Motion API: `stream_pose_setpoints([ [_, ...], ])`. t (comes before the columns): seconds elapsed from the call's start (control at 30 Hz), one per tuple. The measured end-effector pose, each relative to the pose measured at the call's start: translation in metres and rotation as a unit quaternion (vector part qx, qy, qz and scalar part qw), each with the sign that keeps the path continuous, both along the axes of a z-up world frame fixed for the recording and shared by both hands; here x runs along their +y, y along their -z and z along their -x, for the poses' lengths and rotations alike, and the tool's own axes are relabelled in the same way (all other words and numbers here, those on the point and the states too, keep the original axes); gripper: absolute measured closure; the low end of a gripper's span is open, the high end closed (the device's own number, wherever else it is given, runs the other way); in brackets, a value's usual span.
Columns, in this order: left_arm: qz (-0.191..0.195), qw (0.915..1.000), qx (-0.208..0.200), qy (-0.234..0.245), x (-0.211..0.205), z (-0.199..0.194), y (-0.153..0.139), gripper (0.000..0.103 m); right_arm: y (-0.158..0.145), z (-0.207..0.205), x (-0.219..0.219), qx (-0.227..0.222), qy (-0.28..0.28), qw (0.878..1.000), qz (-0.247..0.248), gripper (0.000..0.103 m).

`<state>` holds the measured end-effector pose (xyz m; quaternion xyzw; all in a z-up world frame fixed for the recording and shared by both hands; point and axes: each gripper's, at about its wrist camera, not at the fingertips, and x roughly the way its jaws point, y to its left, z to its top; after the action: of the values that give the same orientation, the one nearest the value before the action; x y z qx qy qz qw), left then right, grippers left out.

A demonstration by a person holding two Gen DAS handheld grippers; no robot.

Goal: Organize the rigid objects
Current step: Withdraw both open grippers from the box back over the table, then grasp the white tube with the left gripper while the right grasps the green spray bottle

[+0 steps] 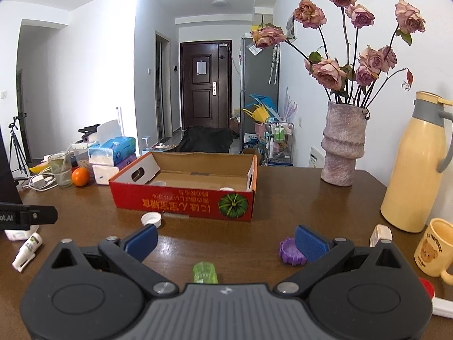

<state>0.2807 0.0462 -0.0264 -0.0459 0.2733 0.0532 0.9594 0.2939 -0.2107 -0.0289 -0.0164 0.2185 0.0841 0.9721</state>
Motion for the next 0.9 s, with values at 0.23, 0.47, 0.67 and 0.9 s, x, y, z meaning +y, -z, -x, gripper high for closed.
stream_pose_setpoints([
  [0.23, -0.001, 0.9999, 0.01, -0.009, 0.009, 0.025, 0.009, 0.0, 0.01, 0.017, -0.002, 0.016, 0.0, 1.0, -0.001, 0.0],
  [0.47, 0.005, 0.9994, 0.02, -0.028, 0.027, 0.05, 0.021, 0.0, 0.019, 0.031, 0.0, 0.026, -0.003, 1.0, 0.002, 0.0],
  [0.67, 0.006, 0.9987, 0.022, -0.046, 0.045, 0.062, 0.026, 0.0, 0.028, 0.031, 0.004, 0.039, -0.004, 0.999, -0.003, 0.0],
  [0.9, 0.013, 0.9977, 0.029, -0.059, 0.062, 0.061, 0.034, 0.0, 0.042, 0.017, 0.01, 0.058, -0.005, 0.998, -0.003, 0.0],
])
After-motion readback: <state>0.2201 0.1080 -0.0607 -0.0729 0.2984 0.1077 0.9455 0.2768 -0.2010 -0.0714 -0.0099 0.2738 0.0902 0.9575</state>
